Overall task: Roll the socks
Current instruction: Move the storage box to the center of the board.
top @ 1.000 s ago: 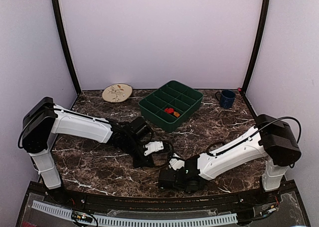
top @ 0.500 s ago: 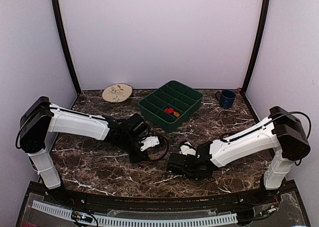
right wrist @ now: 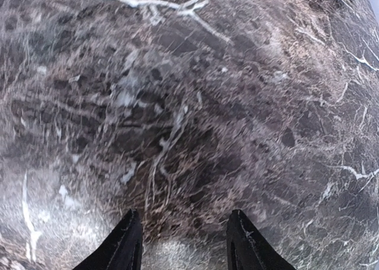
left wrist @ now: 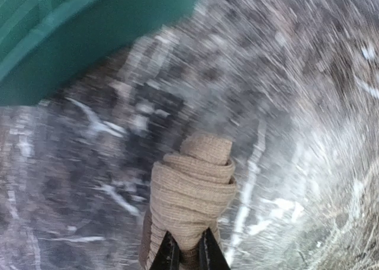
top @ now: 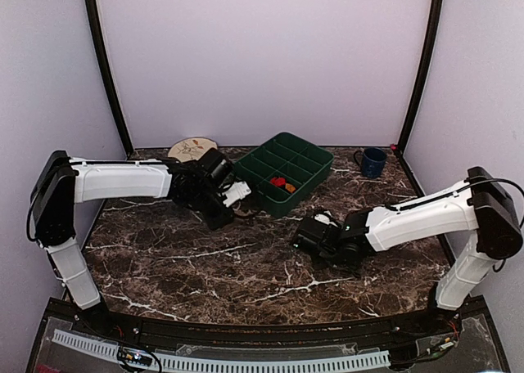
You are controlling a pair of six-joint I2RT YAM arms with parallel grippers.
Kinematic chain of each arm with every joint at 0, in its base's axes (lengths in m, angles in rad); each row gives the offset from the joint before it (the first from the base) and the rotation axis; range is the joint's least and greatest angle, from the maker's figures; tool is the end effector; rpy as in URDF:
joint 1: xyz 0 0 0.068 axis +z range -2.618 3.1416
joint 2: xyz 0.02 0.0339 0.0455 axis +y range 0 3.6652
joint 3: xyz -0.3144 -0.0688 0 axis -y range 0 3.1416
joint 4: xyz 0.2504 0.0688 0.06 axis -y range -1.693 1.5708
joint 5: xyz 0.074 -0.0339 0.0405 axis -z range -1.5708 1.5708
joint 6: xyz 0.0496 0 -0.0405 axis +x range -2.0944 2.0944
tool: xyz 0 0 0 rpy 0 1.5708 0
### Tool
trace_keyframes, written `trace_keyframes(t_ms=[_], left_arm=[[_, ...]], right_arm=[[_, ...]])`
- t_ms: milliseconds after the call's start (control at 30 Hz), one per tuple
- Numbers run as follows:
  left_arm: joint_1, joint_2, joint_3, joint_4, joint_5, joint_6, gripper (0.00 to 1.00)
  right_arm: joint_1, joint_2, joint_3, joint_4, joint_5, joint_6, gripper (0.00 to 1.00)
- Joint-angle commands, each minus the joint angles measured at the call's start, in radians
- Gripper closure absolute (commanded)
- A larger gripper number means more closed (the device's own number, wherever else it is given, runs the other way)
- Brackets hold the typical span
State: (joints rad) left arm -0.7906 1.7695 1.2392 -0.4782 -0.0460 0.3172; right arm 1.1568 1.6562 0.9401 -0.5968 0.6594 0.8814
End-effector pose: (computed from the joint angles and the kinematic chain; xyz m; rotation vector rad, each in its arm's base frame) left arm 0.2790 -0.2786 0.2423 1.3436 2.2050 -0.1171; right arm 0.1501 0.2661 0.1982 -0.2282 2.4372 -0.1686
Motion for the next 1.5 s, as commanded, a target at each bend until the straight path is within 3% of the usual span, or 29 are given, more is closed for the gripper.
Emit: trace_keyframes(t_ms=[0,233,367,533,700,1000,1467], left_arm=[[0.042,0.01,0.134,-0.065,-0.071,-0.014,1.0],[0.101,0.127,0.44,-0.127,-0.17,-0.001,1.0],[0.123,0.197,0.539,-0.076,-0.212,0.024,1.0],[0.123,0.267,0.544,0.136,-0.262,0.139,1.0],[0.115,0.306,0.474,0.387,-0.221,0.336,1.0],[0.123,0.384,0.46,0.592,-0.196,0.553,1.0],[0.169,0.51,0.534,0.554,-0.067,0.683,1.0]], right_arm=[[-0.058,-0.048,0.004,0.062,-0.027,-0.047,0.53],[-0.129,-0.054,0.04,0.102,-0.052,-0.118,0.53],[-0.173,-0.054,0.06,0.137,-0.065,-0.152,0.53],[-0.212,-0.026,0.121,0.162,-0.056,-0.215,0.53],[-0.232,0.027,0.196,0.182,-0.028,-0.289,0.53],[-0.293,0.03,0.16,0.279,-0.082,-0.318,0.53],[-0.312,-0.008,0.134,0.3,-0.115,-0.316,0.53]])
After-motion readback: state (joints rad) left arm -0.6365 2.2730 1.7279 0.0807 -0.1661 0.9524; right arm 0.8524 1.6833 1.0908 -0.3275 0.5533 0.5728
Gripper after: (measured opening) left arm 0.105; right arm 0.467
